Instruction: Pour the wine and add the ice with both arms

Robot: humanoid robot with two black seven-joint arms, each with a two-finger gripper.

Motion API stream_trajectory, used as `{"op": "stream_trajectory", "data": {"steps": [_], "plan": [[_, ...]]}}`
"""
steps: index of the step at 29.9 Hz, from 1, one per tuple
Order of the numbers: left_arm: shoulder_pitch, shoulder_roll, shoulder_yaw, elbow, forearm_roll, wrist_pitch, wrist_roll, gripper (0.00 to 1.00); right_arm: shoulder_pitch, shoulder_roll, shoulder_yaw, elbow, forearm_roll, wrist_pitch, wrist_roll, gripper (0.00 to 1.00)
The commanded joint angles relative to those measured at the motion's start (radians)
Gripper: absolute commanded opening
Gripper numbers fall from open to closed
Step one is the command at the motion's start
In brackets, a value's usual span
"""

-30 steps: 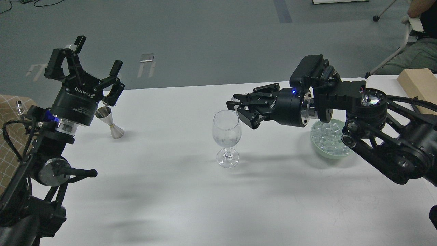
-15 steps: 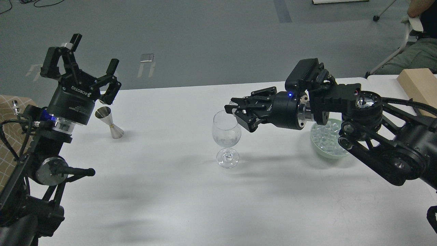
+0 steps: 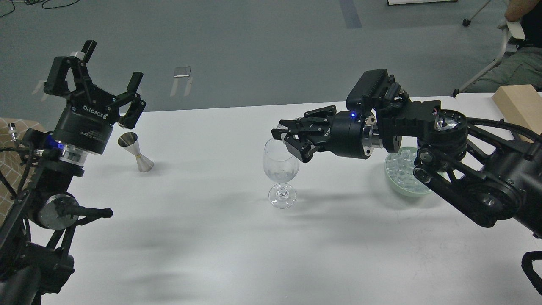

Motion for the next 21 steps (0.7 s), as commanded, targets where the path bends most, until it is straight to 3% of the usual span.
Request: {"op": "stream_trajectory", "data": {"steps": [1, 9, 10, 13, 16, 21], "plan": [[0.0, 0.011, -0.001, 0.002, -0.003, -0.003, 0.0, 0.98, -0.003, 0.005, 0.0, -0.006, 0.0, 0.0, -0.004, 0.15], [0.0, 0.016, -0.003, 0.0, -0.004, -0.003, 0.0, 0.98, 0.001, 0.021, 0.002, -0.018, 0.0, 0.0, -0.026, 0.16], [0.0, 0.016, -0.003, 0.0, -0.004, -0.003, 0.0, 0.98, -0.001, 0.024, 0.003, -0.019, 0.0, 0.0, -0.042, 0.18], [0.0, 0.016, -0.003, 0.002, -0.004, -0.003, 0.0, 0.98, -0.003, 0.035, 0.003, -0.021, 0.0, 0.0, -0.096, 0.38], [-0.001, 0.016, -0.003, 0.003, -0.004, 0.001, 0.0, 0.98, -0.003, 0.035, 0.005, -0.021, 0.0, 0.002, -0.118, 0.49], [0.0, 0.016, -0.003, 0.008, -0.004, -0.004, -0.003, 0.98, -0.004, 0.036, 0.009, -0.021, 0.0, 0.0, -0.127, 0.57]]}}
